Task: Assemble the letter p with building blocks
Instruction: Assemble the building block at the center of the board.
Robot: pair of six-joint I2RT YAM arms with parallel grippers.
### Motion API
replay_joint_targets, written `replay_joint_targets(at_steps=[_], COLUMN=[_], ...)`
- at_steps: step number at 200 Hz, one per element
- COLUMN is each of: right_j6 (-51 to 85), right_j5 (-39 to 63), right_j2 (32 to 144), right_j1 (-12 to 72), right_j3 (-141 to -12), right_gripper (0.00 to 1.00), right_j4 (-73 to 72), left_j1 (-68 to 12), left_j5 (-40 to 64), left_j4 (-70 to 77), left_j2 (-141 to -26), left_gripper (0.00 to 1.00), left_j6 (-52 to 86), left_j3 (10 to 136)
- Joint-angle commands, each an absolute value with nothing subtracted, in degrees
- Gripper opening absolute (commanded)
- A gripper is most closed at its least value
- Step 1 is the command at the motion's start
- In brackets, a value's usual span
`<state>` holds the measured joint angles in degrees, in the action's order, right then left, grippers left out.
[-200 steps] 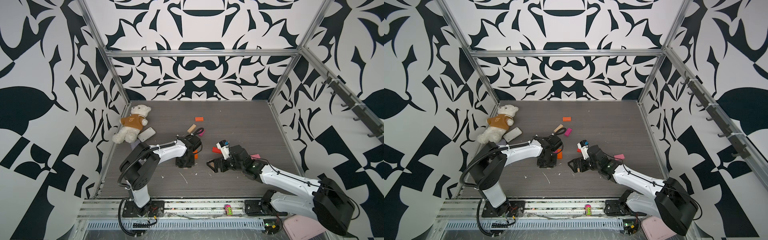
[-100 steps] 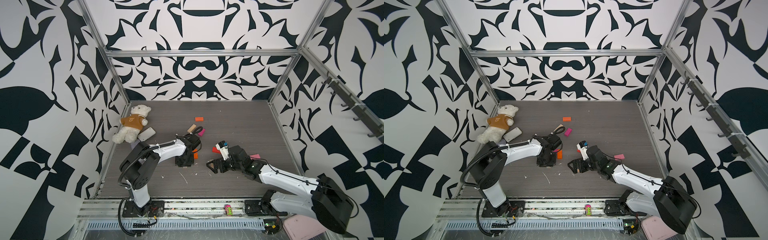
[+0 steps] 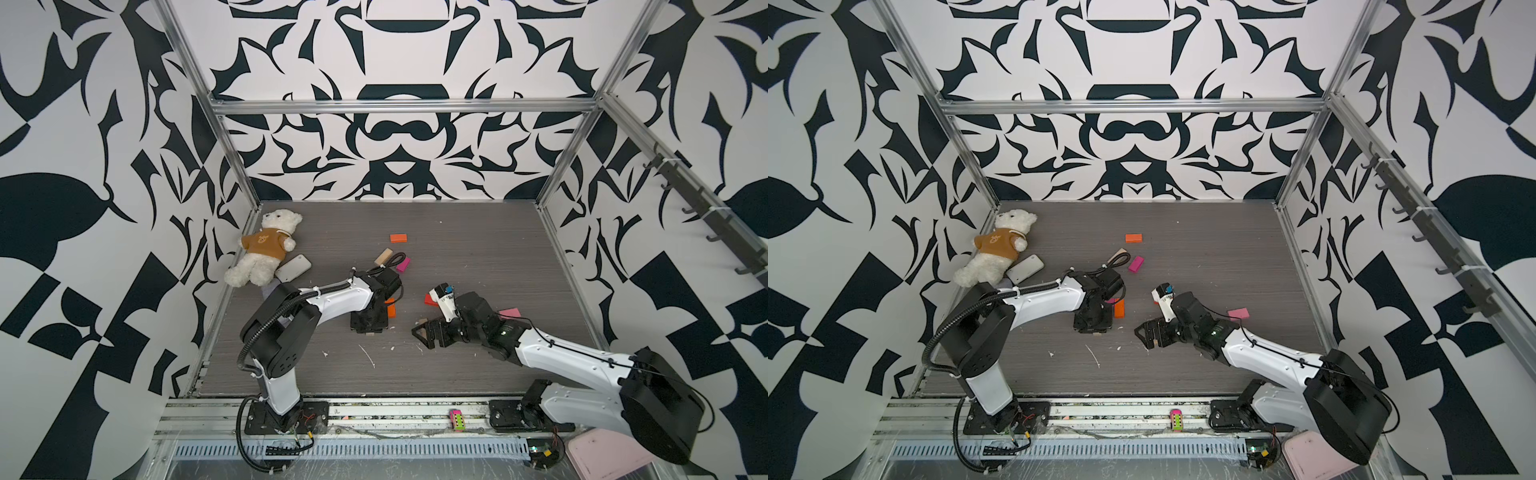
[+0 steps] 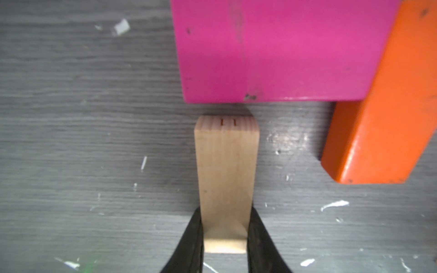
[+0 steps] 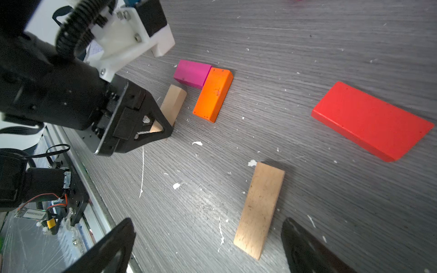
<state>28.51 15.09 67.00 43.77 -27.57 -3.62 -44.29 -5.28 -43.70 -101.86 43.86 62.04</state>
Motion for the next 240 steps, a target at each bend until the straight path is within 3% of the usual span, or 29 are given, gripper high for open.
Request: replay_joint_targets(at_steps=[1,240], right_j6=[27.77,27.05], right_j5=[14.22,13.36], right_j2=[67.11,69.11], right_j1=[44.25,45.53], right_j3=[-29.27,-30.30], right_gripper=[0.99,0.99], right_j4=[-3.78,-3.34], left_j1=[-43.60,-43.09], left_j5=[-7.49,-8.19], left_j4=[-42.93,-42.17], left_j2=[-104.81,-105.65], left_gripper=[0.28,0.29], left_j6=[44.91,45.69], left_j3=[62.11,61.70])
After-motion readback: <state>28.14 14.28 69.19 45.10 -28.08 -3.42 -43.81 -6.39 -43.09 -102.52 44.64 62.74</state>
